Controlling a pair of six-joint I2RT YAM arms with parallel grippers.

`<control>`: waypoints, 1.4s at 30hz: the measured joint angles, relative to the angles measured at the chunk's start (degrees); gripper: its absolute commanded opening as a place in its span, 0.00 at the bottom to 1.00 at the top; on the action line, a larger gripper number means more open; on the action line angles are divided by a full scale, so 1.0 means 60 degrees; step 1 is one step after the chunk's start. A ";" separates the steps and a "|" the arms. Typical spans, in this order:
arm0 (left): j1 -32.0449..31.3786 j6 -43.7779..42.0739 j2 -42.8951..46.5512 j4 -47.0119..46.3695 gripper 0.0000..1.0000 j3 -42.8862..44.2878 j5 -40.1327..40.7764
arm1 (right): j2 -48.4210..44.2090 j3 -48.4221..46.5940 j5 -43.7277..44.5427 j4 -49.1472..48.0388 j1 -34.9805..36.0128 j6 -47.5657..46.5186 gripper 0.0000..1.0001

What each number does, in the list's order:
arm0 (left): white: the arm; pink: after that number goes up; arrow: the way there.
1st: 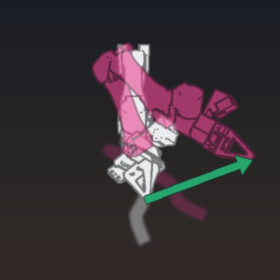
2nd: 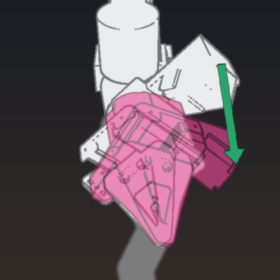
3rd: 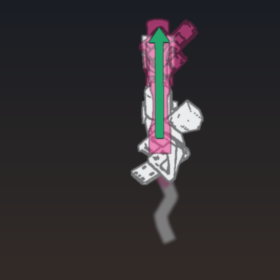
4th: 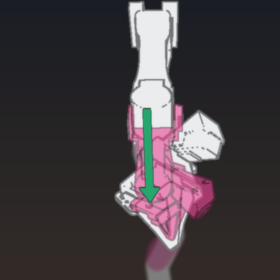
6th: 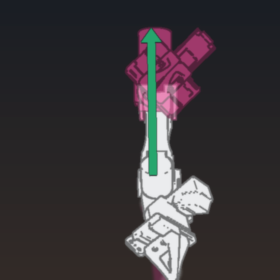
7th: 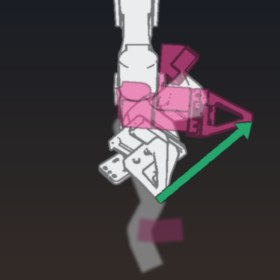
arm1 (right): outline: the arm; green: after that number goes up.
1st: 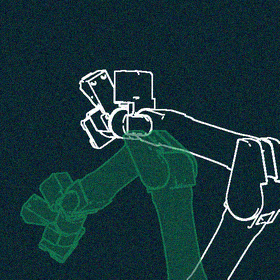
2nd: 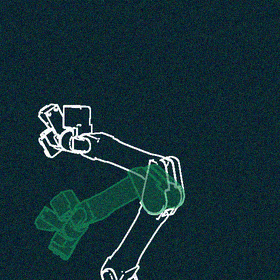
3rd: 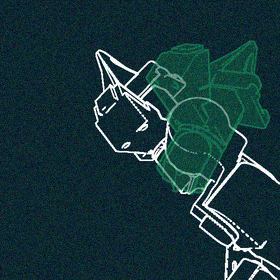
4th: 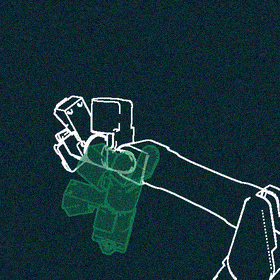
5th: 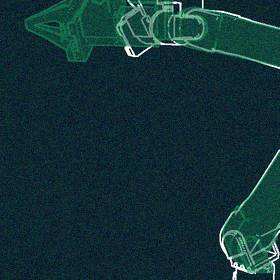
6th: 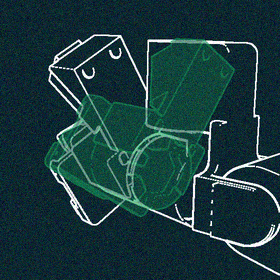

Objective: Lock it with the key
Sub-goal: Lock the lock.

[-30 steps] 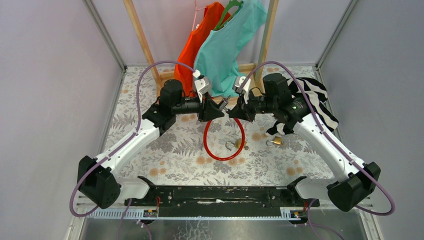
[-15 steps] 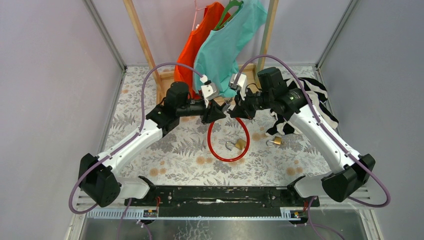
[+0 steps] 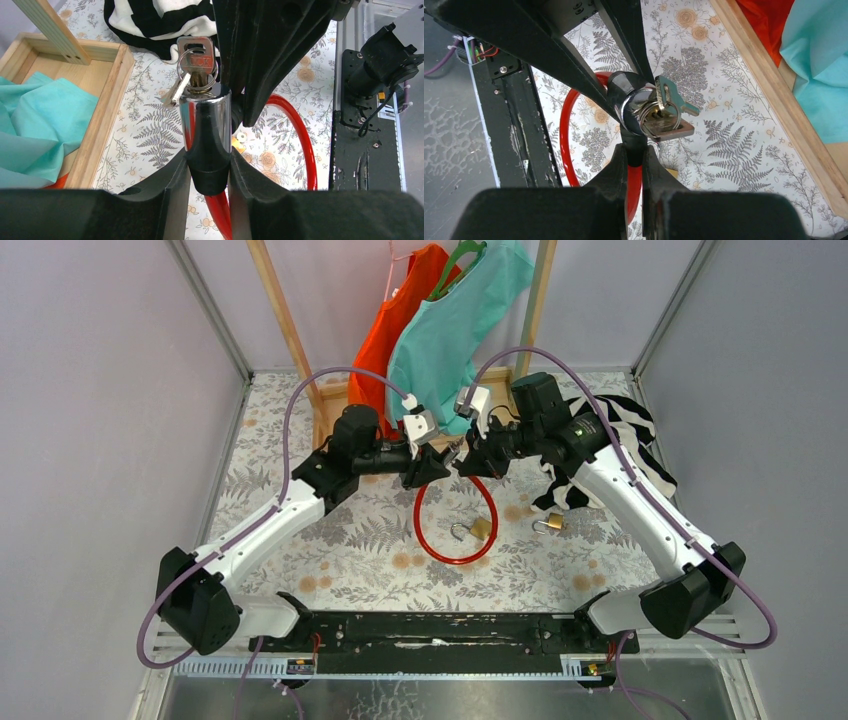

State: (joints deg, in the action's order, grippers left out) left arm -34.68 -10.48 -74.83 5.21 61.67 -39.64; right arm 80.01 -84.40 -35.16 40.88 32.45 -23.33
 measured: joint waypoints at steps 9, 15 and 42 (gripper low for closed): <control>0.0069 0.0007 0.0084 -0.0080 0.00 -0.0251 -0.0080 | 0.0503 -0.0317 -0.0433 0.0153 -0.0007 0.0550 0.00; 0.0084 0.0073 0.0193 -0.0153 0.00 -0.0455 -0.0120 | 0.0543 -0.0219 -0.0583 0.0117 -0.0007 0.0696 0.02; 0.0011 -0.4681 0.0539 0.0000 0.00 -0.2087 0.0412 | -0.0619 0.5173 -0.1005 -0.6637 0.0328 -0.0772 0.00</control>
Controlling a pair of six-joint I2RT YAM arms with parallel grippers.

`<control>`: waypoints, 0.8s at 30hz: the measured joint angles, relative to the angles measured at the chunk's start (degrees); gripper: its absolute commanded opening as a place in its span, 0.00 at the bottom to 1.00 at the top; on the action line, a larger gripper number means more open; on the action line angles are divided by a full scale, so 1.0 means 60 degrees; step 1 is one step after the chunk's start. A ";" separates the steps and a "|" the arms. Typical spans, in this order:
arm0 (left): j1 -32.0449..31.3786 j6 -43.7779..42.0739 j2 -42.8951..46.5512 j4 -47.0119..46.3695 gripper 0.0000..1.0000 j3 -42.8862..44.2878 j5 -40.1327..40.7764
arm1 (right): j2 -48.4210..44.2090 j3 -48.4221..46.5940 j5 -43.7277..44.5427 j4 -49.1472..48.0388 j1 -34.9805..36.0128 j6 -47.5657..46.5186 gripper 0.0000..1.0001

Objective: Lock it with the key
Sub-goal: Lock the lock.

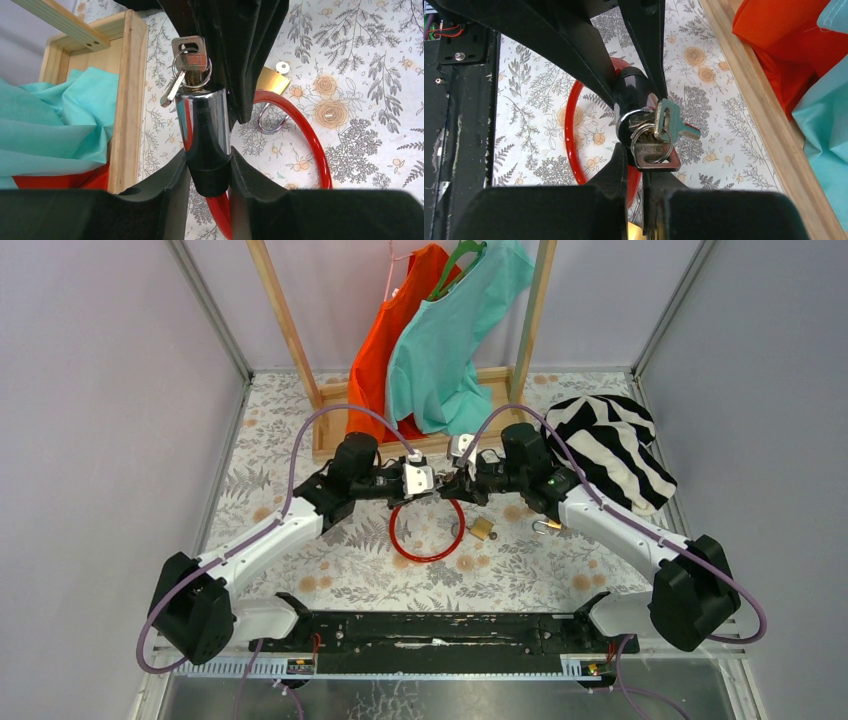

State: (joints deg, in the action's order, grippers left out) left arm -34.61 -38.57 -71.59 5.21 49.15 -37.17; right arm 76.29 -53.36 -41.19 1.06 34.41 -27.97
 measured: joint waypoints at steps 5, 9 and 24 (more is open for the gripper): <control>-0.0040 -0.0608 0.0270 0.0419 0.00 0.0000 0.0018 | -0.0204 0.0401 -0.0011 -0.0627 0.0157 -0.0109 0.00; -0.0127 -0.1162 0.0543 0.0845 0.00 0.0055 0.0000 | -0.0466 0.0703 -0.0047 -0.0973 0.0302 -0.0393 0.01; -0.0459 -0.1432 0.0980 0.1202 0.00 -0.0168 -0.0747 | -0.1220 0.1282 -0.0827 -0.0816 0.0382 -0.1147 0.04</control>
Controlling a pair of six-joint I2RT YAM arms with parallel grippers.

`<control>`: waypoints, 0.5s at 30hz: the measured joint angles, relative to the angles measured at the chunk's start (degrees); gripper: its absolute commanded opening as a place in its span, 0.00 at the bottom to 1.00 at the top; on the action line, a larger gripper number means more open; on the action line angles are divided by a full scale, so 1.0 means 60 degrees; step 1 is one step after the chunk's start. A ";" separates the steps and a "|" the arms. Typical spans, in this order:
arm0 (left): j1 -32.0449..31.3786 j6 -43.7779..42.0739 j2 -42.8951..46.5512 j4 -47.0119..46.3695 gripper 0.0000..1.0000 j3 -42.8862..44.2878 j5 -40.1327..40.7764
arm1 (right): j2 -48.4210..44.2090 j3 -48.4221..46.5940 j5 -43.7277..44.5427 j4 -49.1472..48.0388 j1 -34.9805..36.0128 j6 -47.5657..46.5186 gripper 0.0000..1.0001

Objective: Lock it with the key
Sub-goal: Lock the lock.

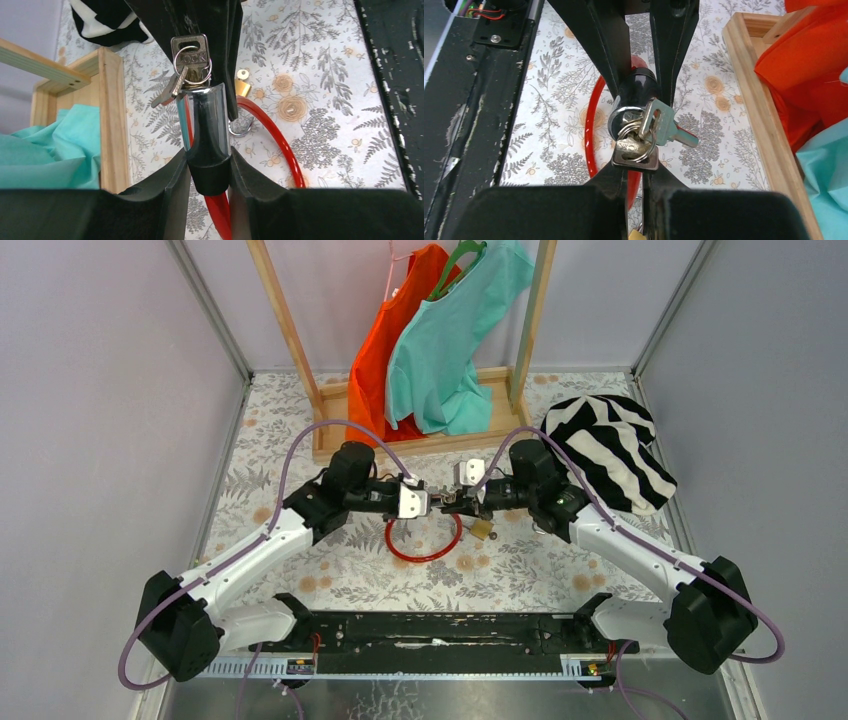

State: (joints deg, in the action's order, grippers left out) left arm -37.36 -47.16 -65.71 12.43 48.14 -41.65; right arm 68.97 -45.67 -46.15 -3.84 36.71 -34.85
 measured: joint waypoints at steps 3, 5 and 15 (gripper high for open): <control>-0.0076 0.0160 0.0036 -0.0029 0.00 -0.0157 -0.0157 | -0.0080 0.0124 -0.0189 0.0098 0.0000 -0.0004 0.08; -0.0098 0.0248 0.0040 -0.0062 0.00 -0.0226 -0.0262 | -0.0168 0.0248 -0.0248 0.0087 0.0000 -0.0007 0.11; -0.0153 0.0969 0.0084 -0.0390 0.00 -0.0441 -0.0481 | -0.0397 0.0532 -0.0310 -0.0113 0.0000 0.0259 0.31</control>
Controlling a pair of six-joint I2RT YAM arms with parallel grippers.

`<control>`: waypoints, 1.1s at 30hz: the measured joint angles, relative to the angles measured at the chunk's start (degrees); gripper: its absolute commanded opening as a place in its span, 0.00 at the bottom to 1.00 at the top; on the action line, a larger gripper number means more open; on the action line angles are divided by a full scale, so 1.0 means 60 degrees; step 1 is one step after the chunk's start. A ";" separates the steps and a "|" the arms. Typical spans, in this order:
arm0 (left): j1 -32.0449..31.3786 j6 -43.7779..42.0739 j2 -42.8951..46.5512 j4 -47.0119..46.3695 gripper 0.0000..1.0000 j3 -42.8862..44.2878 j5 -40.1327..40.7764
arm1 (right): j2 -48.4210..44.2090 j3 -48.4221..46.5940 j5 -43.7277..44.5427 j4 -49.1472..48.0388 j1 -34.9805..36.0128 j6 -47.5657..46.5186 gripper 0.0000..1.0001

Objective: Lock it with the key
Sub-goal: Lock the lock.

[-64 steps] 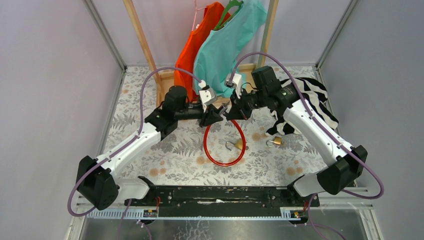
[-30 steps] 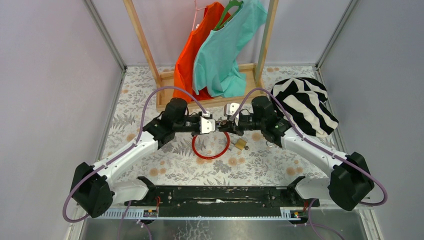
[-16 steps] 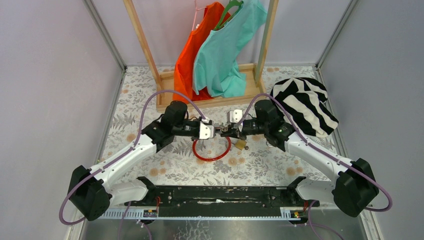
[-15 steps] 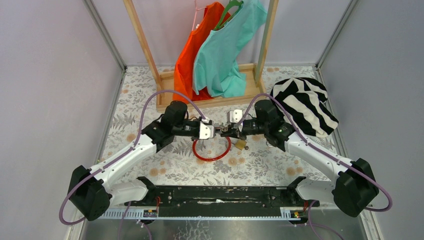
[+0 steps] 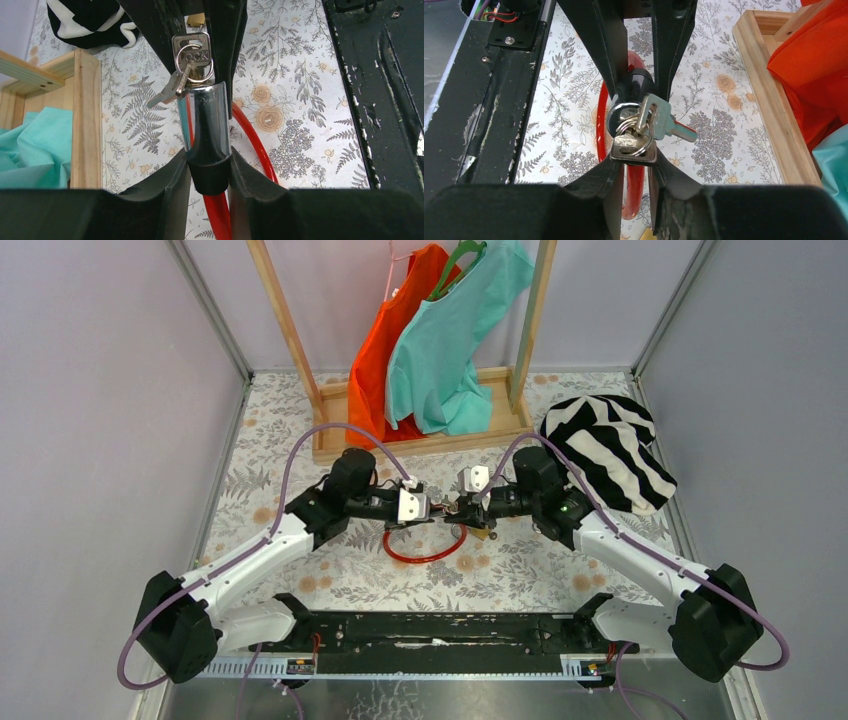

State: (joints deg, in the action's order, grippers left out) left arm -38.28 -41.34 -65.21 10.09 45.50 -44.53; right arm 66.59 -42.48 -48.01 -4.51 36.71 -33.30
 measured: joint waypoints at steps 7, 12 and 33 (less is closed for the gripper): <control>0.0073 0.0270 0.0197 -0.0284 0.00 -0.0408 -0.0211 | -0.0204 0.0004 0.0171 0.0321 -0.0015 0.0273 0.48; 0.0087 0.0350 0.0211 -0.0280 0.00 -0.0463 -0.0284 | -0.0423 0.0000 0.0495 0.0707 -0.0091 0.0262 0.58; 0.0095 0.1100 0.0044 -0.0499 0.00 -0.0477 -0.0073 | -0.0102 -0.3461 0.0838 0.4830 -0.0255 0.3355 0.56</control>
State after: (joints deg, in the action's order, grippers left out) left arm -37.71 -34.74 -64.95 7.09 42.63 -44.97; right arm 65.98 -63.24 -42.98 24.47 35.18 -13.17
